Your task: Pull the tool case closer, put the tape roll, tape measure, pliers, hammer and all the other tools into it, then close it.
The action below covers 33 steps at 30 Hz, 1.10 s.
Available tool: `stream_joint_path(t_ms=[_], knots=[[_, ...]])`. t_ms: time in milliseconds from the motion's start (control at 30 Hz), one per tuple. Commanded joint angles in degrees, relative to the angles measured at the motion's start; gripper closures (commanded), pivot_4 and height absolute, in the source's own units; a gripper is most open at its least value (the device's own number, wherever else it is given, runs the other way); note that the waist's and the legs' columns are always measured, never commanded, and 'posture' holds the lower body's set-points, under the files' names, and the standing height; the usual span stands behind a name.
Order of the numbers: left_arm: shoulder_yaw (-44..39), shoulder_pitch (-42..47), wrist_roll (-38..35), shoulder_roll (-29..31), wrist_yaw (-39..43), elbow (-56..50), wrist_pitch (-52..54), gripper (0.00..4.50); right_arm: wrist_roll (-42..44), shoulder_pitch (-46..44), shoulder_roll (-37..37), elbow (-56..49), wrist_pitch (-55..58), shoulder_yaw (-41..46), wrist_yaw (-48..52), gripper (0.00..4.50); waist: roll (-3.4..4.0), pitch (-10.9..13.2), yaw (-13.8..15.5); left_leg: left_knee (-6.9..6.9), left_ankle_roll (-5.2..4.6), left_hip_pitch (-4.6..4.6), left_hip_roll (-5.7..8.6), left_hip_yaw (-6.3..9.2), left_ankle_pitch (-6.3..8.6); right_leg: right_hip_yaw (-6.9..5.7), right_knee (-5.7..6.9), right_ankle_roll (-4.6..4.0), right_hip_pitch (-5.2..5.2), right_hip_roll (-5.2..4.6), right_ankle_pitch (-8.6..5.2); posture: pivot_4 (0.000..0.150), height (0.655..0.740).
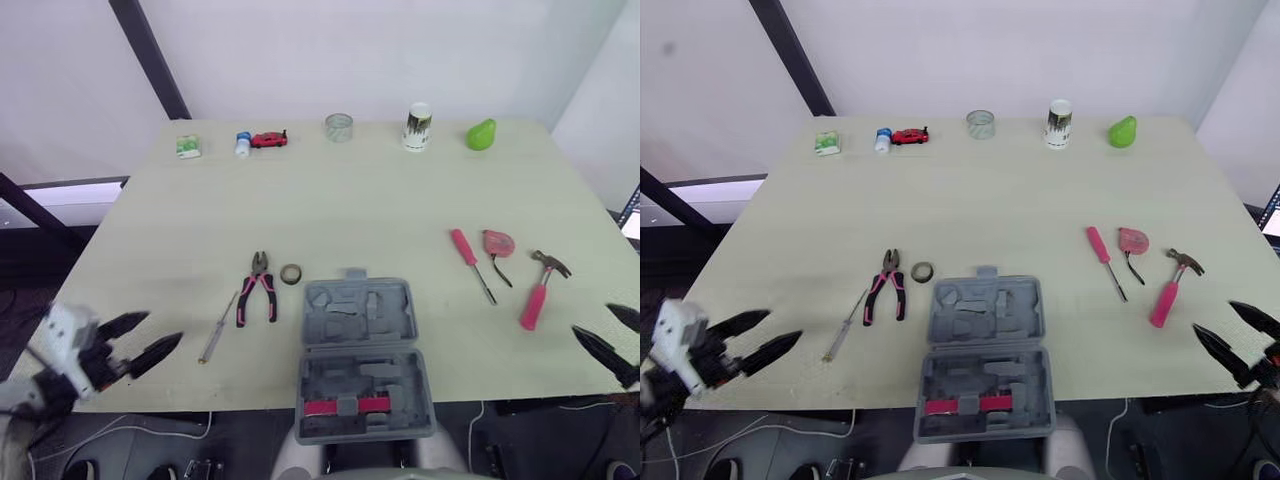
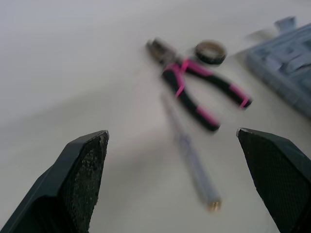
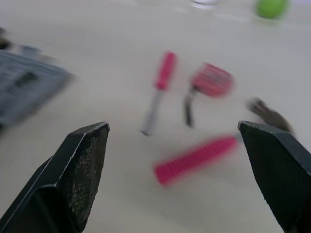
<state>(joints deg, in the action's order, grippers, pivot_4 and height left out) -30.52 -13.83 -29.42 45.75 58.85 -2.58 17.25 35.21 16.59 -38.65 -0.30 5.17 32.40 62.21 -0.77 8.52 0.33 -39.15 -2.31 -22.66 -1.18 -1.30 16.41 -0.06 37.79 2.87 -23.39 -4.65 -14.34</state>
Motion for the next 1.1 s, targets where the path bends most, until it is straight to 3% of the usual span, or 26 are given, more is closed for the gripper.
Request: stream_joint_path(t_ms=[33,233,333,467,633,833,1100], knots=[[4.5,4.7,-0.1,2.2,-4.2,-7.8,6.3,0.00,3.6,-1.6,-1.7,-6.8,4.1,-1.3,0.7,0.04,0.01,0.0,0.3,0.00,0.00,-0.02,0.01,0.00,0.00,0.00,0.00,0.00,0.00,0.00,0.00,0.150,0.7400],[15.3,15.7,3.7,4.9,-6.2,-10.7,11.4,0.00,4.3,-4.7,-2.8,-12.4,7.1,-4.8,0.5,0.04,0.02,0.0,0.4,0.01,0.00,-0.04,0.05,0.01,0.00,-0.11,-0.01,0.02,-0.01,0.18,0.01,0.150,0.7400],[27.2,25.4,9.7,7.1,-3.2,-9.1,13.1,0.00,3.6,-7.2,-2.7,-15.2,6.3,-7.7,1.0,0.04,0.01,0.1,0.7,-0.08,0.00,-0.05,0.11,0.07,-0.02,-0.22,0.03,0.19,0.02,0.59,0.10,0.150,0.7400],[36.7,34.1,17.0,9.5,0.6,-4.9,11.4,0.00,3.8,-8.3,-2.8,-15.5,6.2,-9.3,2.6,0.04,-0.02,0.1,0.3,-0.08,0.00,-0.04,0.25,0.03,-0.03,-0.14,0.06,0.28,0.01,0.67,0.14,0.150,0.7400],[46.1,46.1,25.2,7.2,2.3,1.7,12.1,0.00,3.3,-8.8,-2.8,-13.3,4.9,-8.9,4.8,0.04,-0.08,0.2,0.4,-0.07,-0.01,-0.13,0.39,0.07,-0.03,-0.13,0.04,0.29,-0.06,0.77,0.13,0.150,0.7400],[55.0,51.9,33.6,4.7,4.2,4.7,15.8,0.00,4.7,-8.1,-2.6,-12.4,2.9,-7.7,8.7,0.04,-0.09,0.2,0.3,-0.09,-0.01,-0.13,0.44,0.07,-0.03,-0.07,0.05,0.32,-0.06,0.77,0.11,0.150,0.7400],[61.4,52.8,40.9,4.8,8.5,3.3,18.0,0.00,3.5,-6.6,-2.7,-12.9,-0.4,-8.0,11.5,0.04,-0.14,0.2,0.5,-0.11,-0.02,-0.13,0.41,0.10,-0.03,-0.07,0.07,0.32,-0.06,0.79,0.11,0.150,0.7400]])
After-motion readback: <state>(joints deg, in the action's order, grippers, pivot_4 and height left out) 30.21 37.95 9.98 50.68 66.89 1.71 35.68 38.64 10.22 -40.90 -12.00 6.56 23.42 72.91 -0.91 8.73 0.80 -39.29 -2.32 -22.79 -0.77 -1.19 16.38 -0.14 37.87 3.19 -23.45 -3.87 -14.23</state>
